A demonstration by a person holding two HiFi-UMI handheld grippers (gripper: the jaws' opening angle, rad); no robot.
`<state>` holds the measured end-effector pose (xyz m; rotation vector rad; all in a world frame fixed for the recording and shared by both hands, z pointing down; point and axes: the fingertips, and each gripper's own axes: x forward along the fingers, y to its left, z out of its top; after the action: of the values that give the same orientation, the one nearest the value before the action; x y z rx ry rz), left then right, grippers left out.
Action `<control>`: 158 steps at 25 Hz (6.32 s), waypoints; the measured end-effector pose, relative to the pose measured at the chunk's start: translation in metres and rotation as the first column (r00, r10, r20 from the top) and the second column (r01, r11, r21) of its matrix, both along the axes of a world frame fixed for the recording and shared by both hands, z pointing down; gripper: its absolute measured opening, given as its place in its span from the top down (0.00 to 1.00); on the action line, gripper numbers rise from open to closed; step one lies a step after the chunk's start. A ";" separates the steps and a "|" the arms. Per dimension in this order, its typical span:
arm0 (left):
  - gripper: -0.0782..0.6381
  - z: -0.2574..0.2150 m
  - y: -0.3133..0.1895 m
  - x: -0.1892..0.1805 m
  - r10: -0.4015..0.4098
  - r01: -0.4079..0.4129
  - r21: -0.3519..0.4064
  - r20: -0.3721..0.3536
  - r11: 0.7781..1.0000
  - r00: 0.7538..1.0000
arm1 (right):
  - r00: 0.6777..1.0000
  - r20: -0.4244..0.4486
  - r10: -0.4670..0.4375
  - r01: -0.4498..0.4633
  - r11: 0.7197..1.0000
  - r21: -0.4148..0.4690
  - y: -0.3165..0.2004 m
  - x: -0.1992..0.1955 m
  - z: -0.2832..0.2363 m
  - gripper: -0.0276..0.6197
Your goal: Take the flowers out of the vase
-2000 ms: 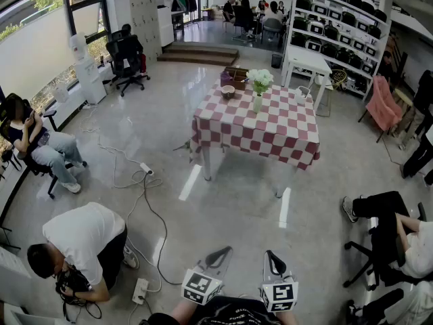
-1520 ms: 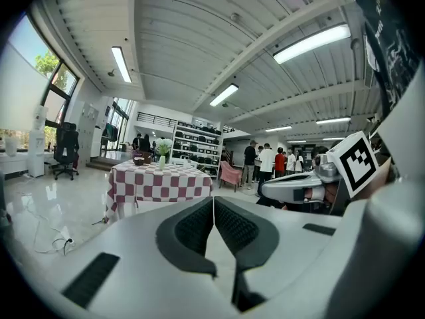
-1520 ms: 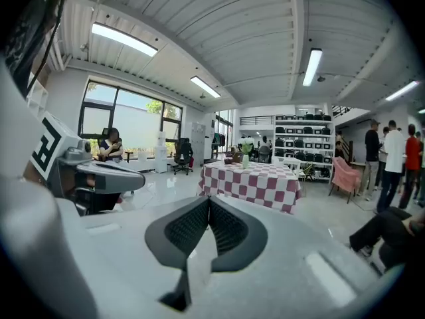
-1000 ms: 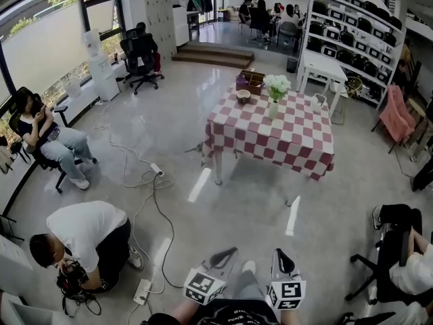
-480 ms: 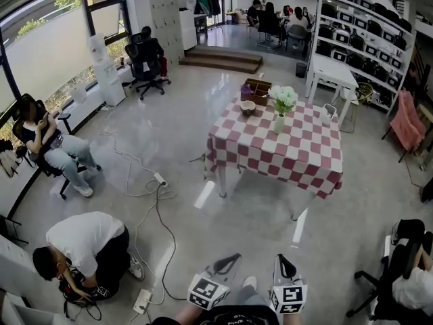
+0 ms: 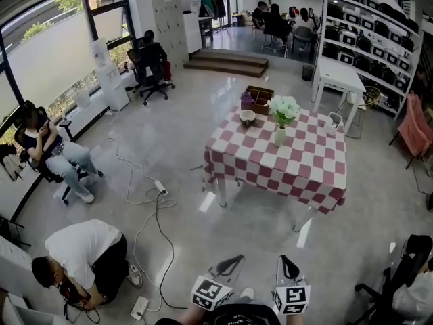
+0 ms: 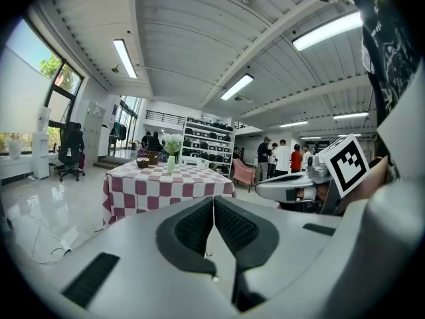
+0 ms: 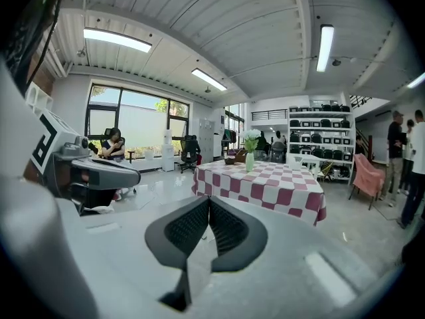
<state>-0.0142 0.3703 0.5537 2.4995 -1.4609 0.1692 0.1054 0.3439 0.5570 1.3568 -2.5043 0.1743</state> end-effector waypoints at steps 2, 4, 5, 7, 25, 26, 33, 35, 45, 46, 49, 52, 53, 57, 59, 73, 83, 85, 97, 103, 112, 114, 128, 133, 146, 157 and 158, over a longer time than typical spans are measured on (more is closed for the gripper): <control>0.87 0.000 -0.013 0.004 -0.006 0.006 0.000 0.003 1.000 1.000 | 1.000 0.003 -0.015 0.015 1.000 0.004 -0.014 0.001 -0.001 0.95; 0.87 0.001 -0.025 0.010 -0.011 0.011 -0.003 0.003 1.000 1.000 | 1.000 0.007 -0.030 0.030 1.000 0.003 -0.025 0.003 -0.001 0.95; 0.87 0.001 -0.031 0.013 -0.014 0.014 -0.002 -0.001 1.000 1.000 | 0.999 0.010 -0.036 0.036 0.999 0.003 -0.031 0.004 -0.001 0.95; 0.87 0.000 -0.043 0.020 -0.019 0.019 0.002 -0.004 1.000 1.000 | 0.999 0.019 -0.048 0.047 0.999 0.007 -0.041 0.005 -0.003 0.95; 0.87 0.000 -0.094 0.054 -0.028 0.028 0.013 0.008 1.000 1.000 | 0.995 0.091 -0.028 0.027 1.000 0.009 -0.091 0.041 -0.005 0.95; 0.87 0.000 -0.096 0.054 -0.029 0.029 0.012 0.009 1.000 1.000 | 0.995 0.090 -0.030 0.030 1.000 0.007 -0.092 0.041 -0.004 0.95; 0.87 0.001 -0.111 0.049 -0.039 0.039 0.002 -0.037 0.999 0.999 | 0.999 0.031 -0.017 0.016 0.999 0.031 -0.103 0.041 0.003 0.95; 0.87 -0.001 -0.118 0.045 -0.042 0.043 0.007 -0.048 0.999 0.998 | 0.999 0.035 -0.010 0.009 1.000 0.028 -0.108 0.039 0.002 0.95; 0.87 -0.005 -0.162 0.028 -0.007 0.008 0.023 -0.040 1.000 0.999 | 0.999 0.020 0.032 -0.034 0.998 0.054 -0.150 0.028 0.001 0.95; 0.87 -0.006 -0.168 0.026 0.000 0.001 0.026 -0.036 1.000 0.999 | 0.999 0.022 0.039 -0.041 0.998 0.058 -0.157 0.026 -0.001 0.95; 0.87 -0.007 -0.187 0.016 0.017 -0.016 0.032 -0.021 0.999 1.000 | 0.998 0.032 0.056 -0.058 0.996 0.065 -0.175 0.018 -0.005 0.95; 0.87 -0.010 -0.209 0.006 0.027 -0.026 0.043 -0.023 0.999 0.999 | 0.998 0.028 0.064 -0.065 0.996 0.066 -0.192 0.008 -0.006 0.95; 0.87 -0.012 -0.216 0.003 0.032 -0.030 0.049 -0.025 0.998 0.999 | 0.997 0.026 0.067 -0.068 0.996 0.066 -0.198 0.005 -0.007 0.95; 0.87 -0.013 -0.239 -0.011 0.040 -0.039 0.055 -0.033 0.998 0.999 | 0.997 0.017 0.074 -0.075 0.996 0.056 -0.218 -0.009 -0.007 0.95; 0.87 -0.013 -0.249 -0.018 0.047 -0.045 0.051 -0.035 0.998 0.998 | 0.996 0.017 0.085 -0.086 0.995 0.052 -0.228 -0.014 -0.007 0.95; 0.87 -0.013 -0.323 -0.068 0.095 -0.094 0.052 -0.017 0.994 0.995 | 0.989 0.036 0.143 -0.144 0.988 0.048 -0.294 -0.064 -0.008 0.95; 0.87 -0.016 -0.363 -0.084 0.165 -0.165 0.070 -0.003 0.984 0.986 | 0.971 0.070 0.228 -0.232 0.971 0.053 -0.330 -0.080 -0.010 0.95; 0.87 -0.016 -0.368 -0.085 0.177 -0.176 0.076 -0.002 0.981 0.984 | 0.966 0.080 0.245 -0.250 0.967 0.045 -0.333 -0.080 -0.008 0.95; 0.87 -0.003 -0.388 -0.086 0.198 -0.197 0.037 -0.021 0.980 0.980 | 0.955 0.077 0.287 -0.289 0.957 0.013 -0.346 -0.075 0.001 0.95; 0.87 0.000 -0.407 -0.086 0.170 -0.170 0.018 -0.022 0.985 0.985 | 0.961 0.072 0.267 -0.268 0.963 0.014 -0.370 -0.070 -0.001 0.95; 0.87 0.000 -0.458 -0.076 0.125 -0.125 0.012 -0.016 0.992 0.992 | 0.971 0.073 0.229 -0.231 0.973 0.017 -0.427 -0.052 -0.005 0.94; 0.87 0.000 -0.470 -0.072 0.121 -0.121 0.010 -0.011 0.993 0.993 | 0.972 0.075 0.222 -0.224 0.975 0.014 -0.439 -0.049 -0.004 0.94; 0.87 -0.002 -0.541 -0.035 0.073 -0.073 0.008 0.009 0.997 0.997 | 0.988 0.058 0.146 -0.147 0.989 -0.004 -0.515 -0.020 -0.007 0.94; 0.87 0.005 -0.559 -0.026 0.030 -0.030 -0.004 0.019 1.000 0.999 | 0.991 0.060 0.119 -0.119 0.993 -0.014 -0.535 -0.009 -0.007 0.94; 0.87 -0.006 -0.578 -0.027 -0.023 0.023 0.018 0.005 1.000 1.000 | 0.992 0.098 0.073 -0.071 0.997 -0.026 -0.557 -0.008 -0.012 0.93; 0.87 -0.008 -0.589 -0.046 -0.023 0.023 -0.004 0.011 1.000 1.000 | 0.985 0.169 0.010 -0.004 0.999 -0.037 -0.567 -0.029 -0.026 0.59; 0.87 -0.008 -0.591 -0.047 -0.021 0.021 -0.005 0.012 1.000 1.000 | 0.985 0.173 0.008 -0.002 0.999 -0.032 -0.567 -0.031 -0.027 0.58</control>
<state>-0.0613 -0.2206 0.5454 2.4827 -1.4885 0.1842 0.0742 -0.2234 0.5297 1.3900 -2.6269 0.3458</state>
